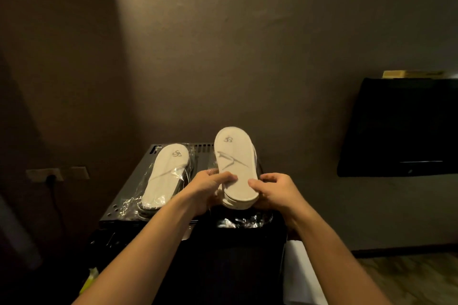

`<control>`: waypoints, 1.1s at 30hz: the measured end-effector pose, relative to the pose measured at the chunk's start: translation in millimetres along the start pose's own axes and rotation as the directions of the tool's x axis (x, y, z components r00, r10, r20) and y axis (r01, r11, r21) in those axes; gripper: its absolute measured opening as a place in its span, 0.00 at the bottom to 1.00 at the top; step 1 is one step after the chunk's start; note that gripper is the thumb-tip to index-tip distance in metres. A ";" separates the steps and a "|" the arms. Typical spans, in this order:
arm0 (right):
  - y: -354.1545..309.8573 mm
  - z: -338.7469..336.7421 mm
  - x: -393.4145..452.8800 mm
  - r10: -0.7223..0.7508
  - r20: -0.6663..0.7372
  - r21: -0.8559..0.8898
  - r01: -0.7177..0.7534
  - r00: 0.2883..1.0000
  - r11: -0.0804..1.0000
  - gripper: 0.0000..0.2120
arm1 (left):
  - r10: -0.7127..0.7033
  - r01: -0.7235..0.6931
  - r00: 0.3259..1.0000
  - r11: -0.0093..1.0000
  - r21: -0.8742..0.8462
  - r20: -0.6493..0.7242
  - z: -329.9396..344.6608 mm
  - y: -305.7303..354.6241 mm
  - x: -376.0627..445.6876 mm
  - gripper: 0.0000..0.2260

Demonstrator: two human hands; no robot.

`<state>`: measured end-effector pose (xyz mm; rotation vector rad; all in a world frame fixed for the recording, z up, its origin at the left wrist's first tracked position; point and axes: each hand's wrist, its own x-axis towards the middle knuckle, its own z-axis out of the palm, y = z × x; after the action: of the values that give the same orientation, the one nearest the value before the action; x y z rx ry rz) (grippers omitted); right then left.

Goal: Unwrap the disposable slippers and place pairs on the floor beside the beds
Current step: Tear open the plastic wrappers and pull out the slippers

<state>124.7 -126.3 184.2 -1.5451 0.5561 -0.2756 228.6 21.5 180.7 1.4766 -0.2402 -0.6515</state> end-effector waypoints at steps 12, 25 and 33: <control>10.1 6.7 9.4 -0.129 -0.126 -0.544 0.040 0.984 0.838 0.15 | 0.380 0.048 0.895 0.439 0.897 -0.234 7.1 -8.9 3.1 0.25; -2.5 14.3 3.5 -0.420 -0.188 -0.582 0.244 0.888 0.776 0.18 | 0.619 -0.165 0.774 0.401 0.901 -0.134 -39.8 22.4 -24.6 0.21; -15.6 114.6 -23.8 -0.486 0.154 -0.445 0.500 0.860 0.743 0.08 | 0.415 0.163 0.812 0.515 0.842 -0.411 -166.6 12.8 -45.5 0.18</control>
<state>164.6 -15.8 196.1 -2.1691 0.1733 -0.5538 283.5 185.7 185.8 2.5304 -0.2034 0.1676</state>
